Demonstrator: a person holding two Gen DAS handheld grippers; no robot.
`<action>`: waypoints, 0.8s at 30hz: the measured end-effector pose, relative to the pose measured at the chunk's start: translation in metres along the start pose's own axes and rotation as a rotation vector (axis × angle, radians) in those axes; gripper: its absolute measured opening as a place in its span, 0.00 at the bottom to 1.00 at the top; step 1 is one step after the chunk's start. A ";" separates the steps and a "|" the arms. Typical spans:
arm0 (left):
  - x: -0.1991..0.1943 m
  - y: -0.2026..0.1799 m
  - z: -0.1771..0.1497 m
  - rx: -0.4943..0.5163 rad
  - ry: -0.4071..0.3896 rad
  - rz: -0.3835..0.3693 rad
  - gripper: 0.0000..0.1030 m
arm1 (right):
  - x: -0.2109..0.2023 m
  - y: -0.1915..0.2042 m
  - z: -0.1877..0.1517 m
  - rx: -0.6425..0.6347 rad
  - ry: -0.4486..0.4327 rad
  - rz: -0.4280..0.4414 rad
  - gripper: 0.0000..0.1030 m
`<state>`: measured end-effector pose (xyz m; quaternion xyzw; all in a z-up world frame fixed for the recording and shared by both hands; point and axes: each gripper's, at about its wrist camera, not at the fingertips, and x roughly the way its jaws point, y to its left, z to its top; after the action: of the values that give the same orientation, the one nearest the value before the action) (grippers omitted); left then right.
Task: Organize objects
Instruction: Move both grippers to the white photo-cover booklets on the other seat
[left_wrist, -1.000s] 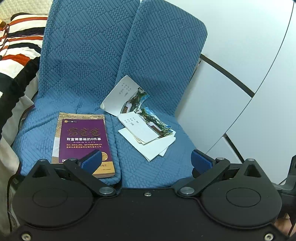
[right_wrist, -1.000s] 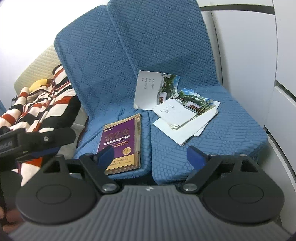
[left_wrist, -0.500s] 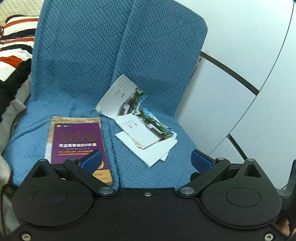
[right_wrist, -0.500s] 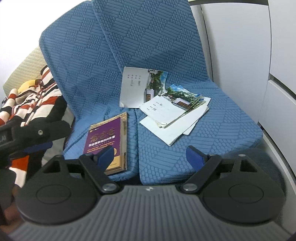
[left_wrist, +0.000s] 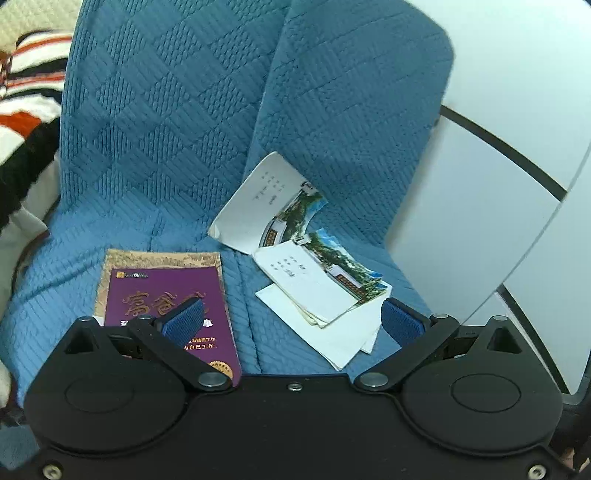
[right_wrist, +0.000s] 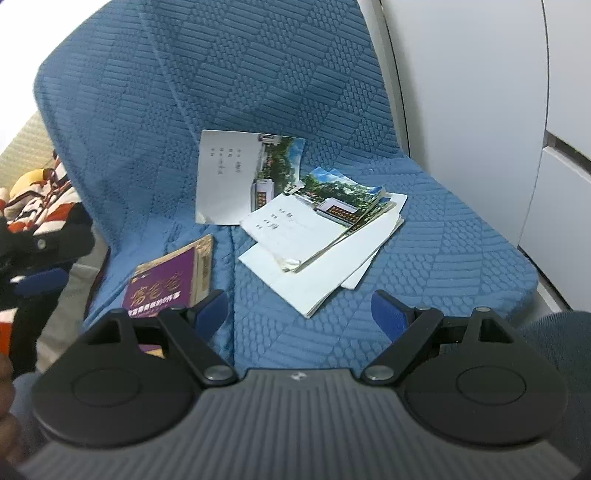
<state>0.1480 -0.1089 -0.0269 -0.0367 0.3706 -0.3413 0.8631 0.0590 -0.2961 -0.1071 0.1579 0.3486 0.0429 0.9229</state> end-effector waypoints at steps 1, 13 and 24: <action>0.007 0.005 0.001 -0.019 0.006 -0.005 0.99 | 0.005 -0.002 0.003 0.004 0.004 0.013 0.84; 0.090 0.026 0.003 -0.083 0.077 0.002 0.99 | 0.059 -0.019 0.029 0.026 0.068 -0.005 0.84; 0.148 0.036 0.032 -0.122 0.081 -0.060 0.99 | 0.127 -0.041 0.047 0.282 0.231 0.112 0.73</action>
<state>0.2623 -0.1789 -0.1067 -0.0862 0.4239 -0.3449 0.8330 0.1844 -0.3229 -0.1672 0.2990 0.4454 0.0625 0.8416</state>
